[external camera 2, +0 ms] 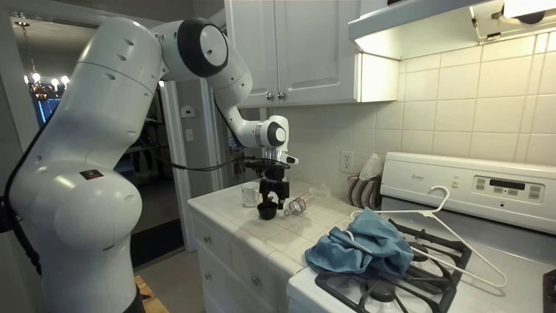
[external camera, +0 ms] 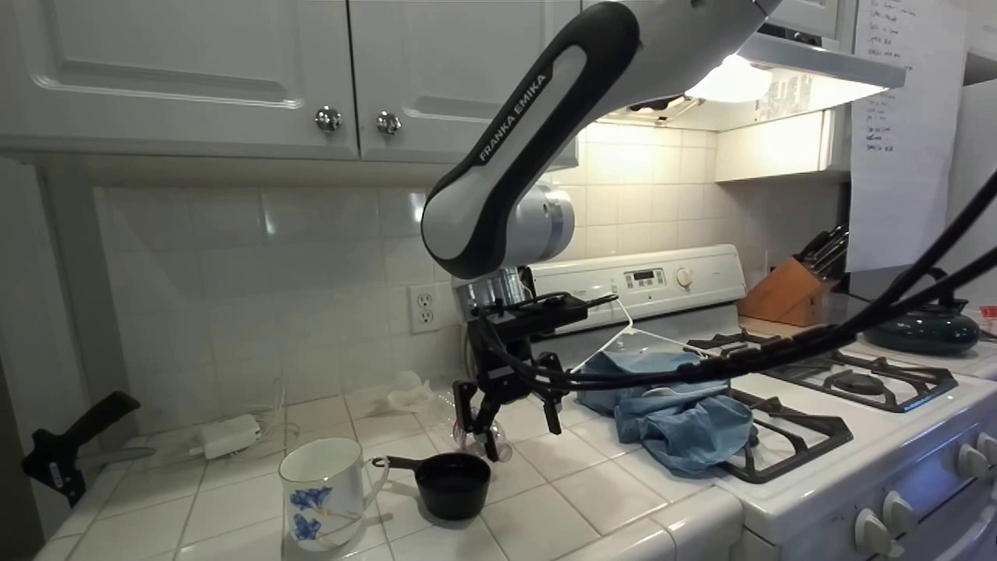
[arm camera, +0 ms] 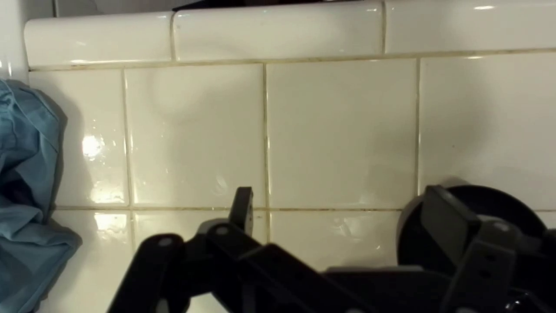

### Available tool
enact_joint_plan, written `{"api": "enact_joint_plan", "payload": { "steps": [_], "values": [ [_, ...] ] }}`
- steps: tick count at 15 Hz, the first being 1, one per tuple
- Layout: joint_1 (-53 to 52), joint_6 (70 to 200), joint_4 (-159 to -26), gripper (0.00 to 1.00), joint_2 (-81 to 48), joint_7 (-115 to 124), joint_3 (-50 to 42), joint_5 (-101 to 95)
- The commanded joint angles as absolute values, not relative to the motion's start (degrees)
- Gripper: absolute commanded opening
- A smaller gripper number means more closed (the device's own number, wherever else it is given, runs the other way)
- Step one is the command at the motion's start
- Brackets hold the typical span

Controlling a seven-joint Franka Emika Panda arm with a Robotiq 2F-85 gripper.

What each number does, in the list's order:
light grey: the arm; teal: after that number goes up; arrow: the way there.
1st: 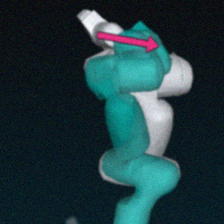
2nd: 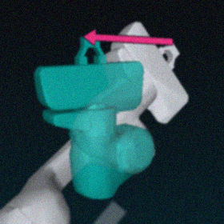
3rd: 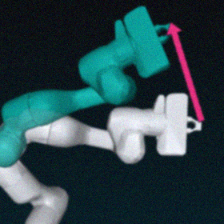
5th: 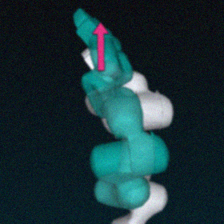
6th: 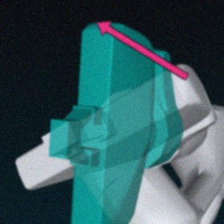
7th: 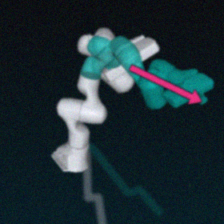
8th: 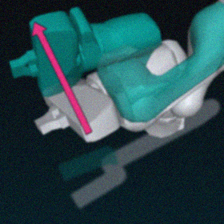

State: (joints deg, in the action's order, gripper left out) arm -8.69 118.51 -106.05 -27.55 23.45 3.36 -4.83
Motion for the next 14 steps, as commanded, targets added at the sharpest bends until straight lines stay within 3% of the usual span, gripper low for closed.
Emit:
{"api": "enact_joint_plan", "payload": {
  "steps": [1, 14],
  "values": [
    [-10.14, 121.53, -106.08, 1.00, -28.32, 23.40, 1.69, -6.68],
    [-12.63, 133.83, -105.86, 1.00, -31.50, 22.54, 0.40, -8.61]
  ]
}}
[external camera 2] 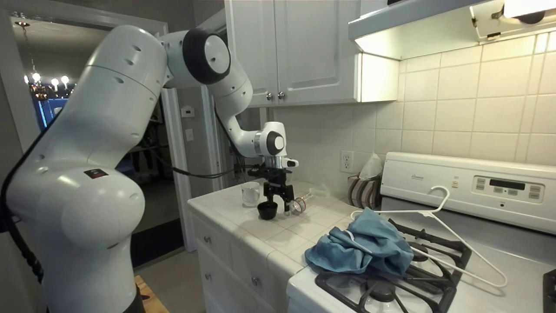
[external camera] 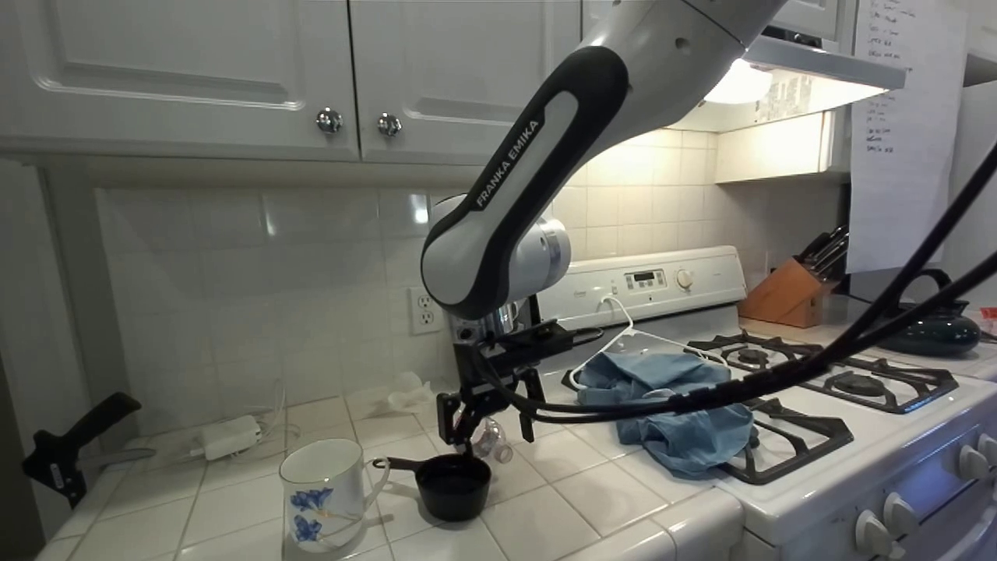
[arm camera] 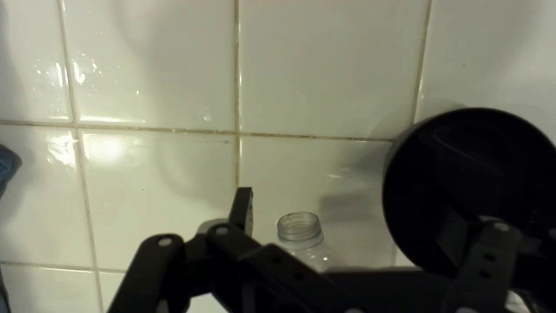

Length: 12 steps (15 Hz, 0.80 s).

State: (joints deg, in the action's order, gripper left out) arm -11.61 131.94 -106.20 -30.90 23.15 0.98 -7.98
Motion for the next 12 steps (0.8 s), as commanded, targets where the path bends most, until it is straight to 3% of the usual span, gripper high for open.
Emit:
{"api": "enact_joint_plan", "payload": {
  "steps": [1, 3, 7, 12],
  "values": [
    [-12.67, 134.16, -106.00, 1.00, -31.42, 22.25, 0.43, -8.49],
    [-12.30, 135.28, -106.36, 0.96, -31.33, 21.52, 0.64, -7.80],
    [-11.59, 136.95, -106.51, 0.74, -31.73, 19.66, 1.14, -6.82],
    [-11.05, 138.01, -106.29, 0.74, -32.53, 16.43, 1.85, -6.31]
  ]
}}
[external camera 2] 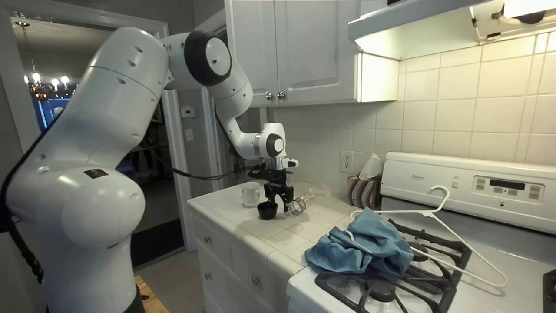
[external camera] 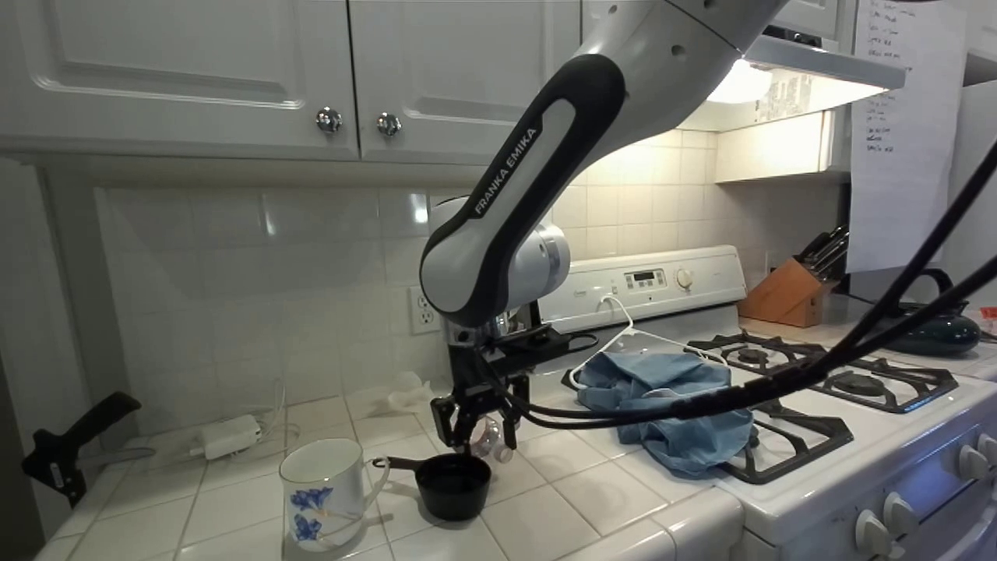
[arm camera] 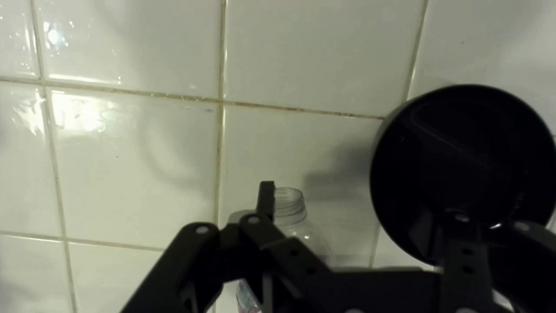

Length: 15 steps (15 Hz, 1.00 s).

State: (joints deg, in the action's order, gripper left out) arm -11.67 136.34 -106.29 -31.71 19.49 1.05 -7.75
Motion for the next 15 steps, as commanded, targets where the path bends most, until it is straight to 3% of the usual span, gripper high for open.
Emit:
{"api": "enact_joint_plan", "payload": {
  "steps": [1, 12, 15],
  "values": [
    [-11.03, 138.18, -106.21, 0.75, -32.72, 15.76, 1.98, -6.28],
    [-10.67, 138.34, -105.86, 0.74, -33.42, 10.10, 3.35, -5.66],
    [-10.19, 138.52, -105.88, 0.67, -33.32, 9.02, 3.60, -4.97]
  ]
}}
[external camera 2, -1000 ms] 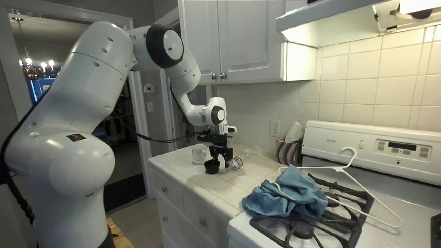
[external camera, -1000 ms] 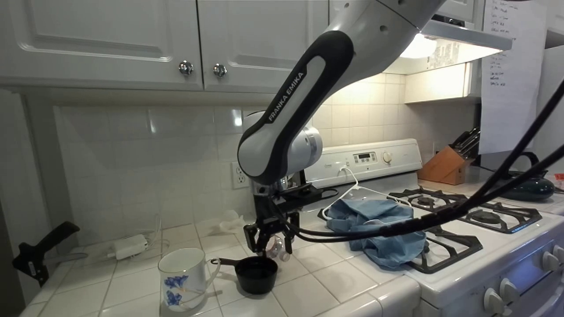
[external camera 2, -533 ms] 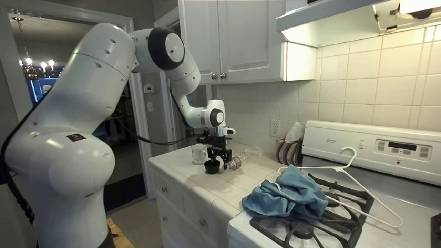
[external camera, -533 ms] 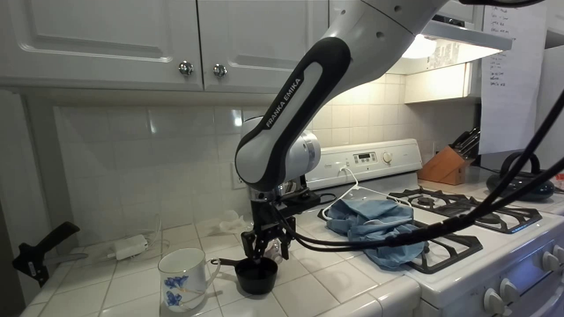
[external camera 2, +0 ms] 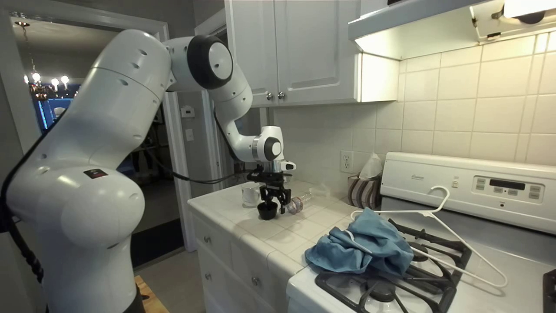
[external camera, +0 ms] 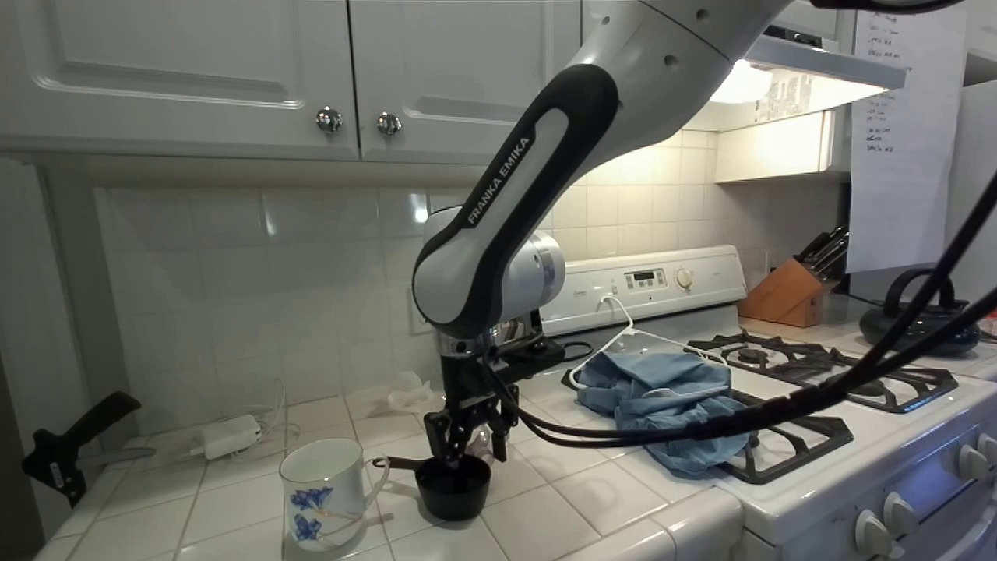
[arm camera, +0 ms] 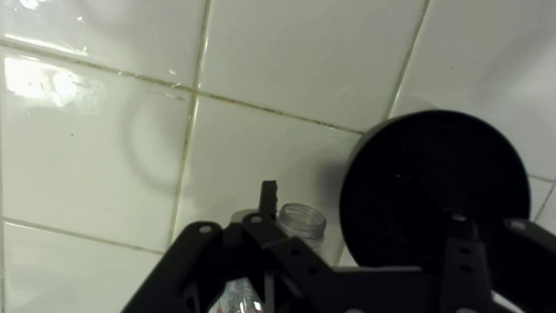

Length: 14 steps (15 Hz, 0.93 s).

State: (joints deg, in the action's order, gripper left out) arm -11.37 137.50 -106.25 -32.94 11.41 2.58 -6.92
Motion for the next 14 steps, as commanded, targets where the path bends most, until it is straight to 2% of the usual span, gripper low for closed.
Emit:
{"api": "enact_joint_plan", "payload": {
  "steps": [1, 4, 5, 6, 7, 11, 12, 14],
  "values": [
    [-10.01, 138.74, -105.99, 0.61, -33.21, 8.83, 3.62, -4.68],
    [-9.40, 139.85, -106.49, 0.48, -32.67, 8.07, 3.73, -3.87],
    [-9.19, 140.23, -106.50, 0.53, -32.64, 7.74, 3.81, -3.63],
    [-9.00, 140.44, -106.37, 0.52, -32.78, 7.32, 3.91, -3.48],
    [-8.81, 140.65, -106.34, 0.47, -32.83, 6.96, 4.03, -3.28],
    [-8.63, 140.43, -105.94, 0.41, -33.00, 5.95, 4.20, -2.94],
    [-8.61, 140.28, -105.78, 0.31, -33.06, 5.74, 4.26, -2.93],
    [-8.72, 140.01, -105.55, 0.26, -33.10, 5.44, 4.31, -3.11]
  ]
}}
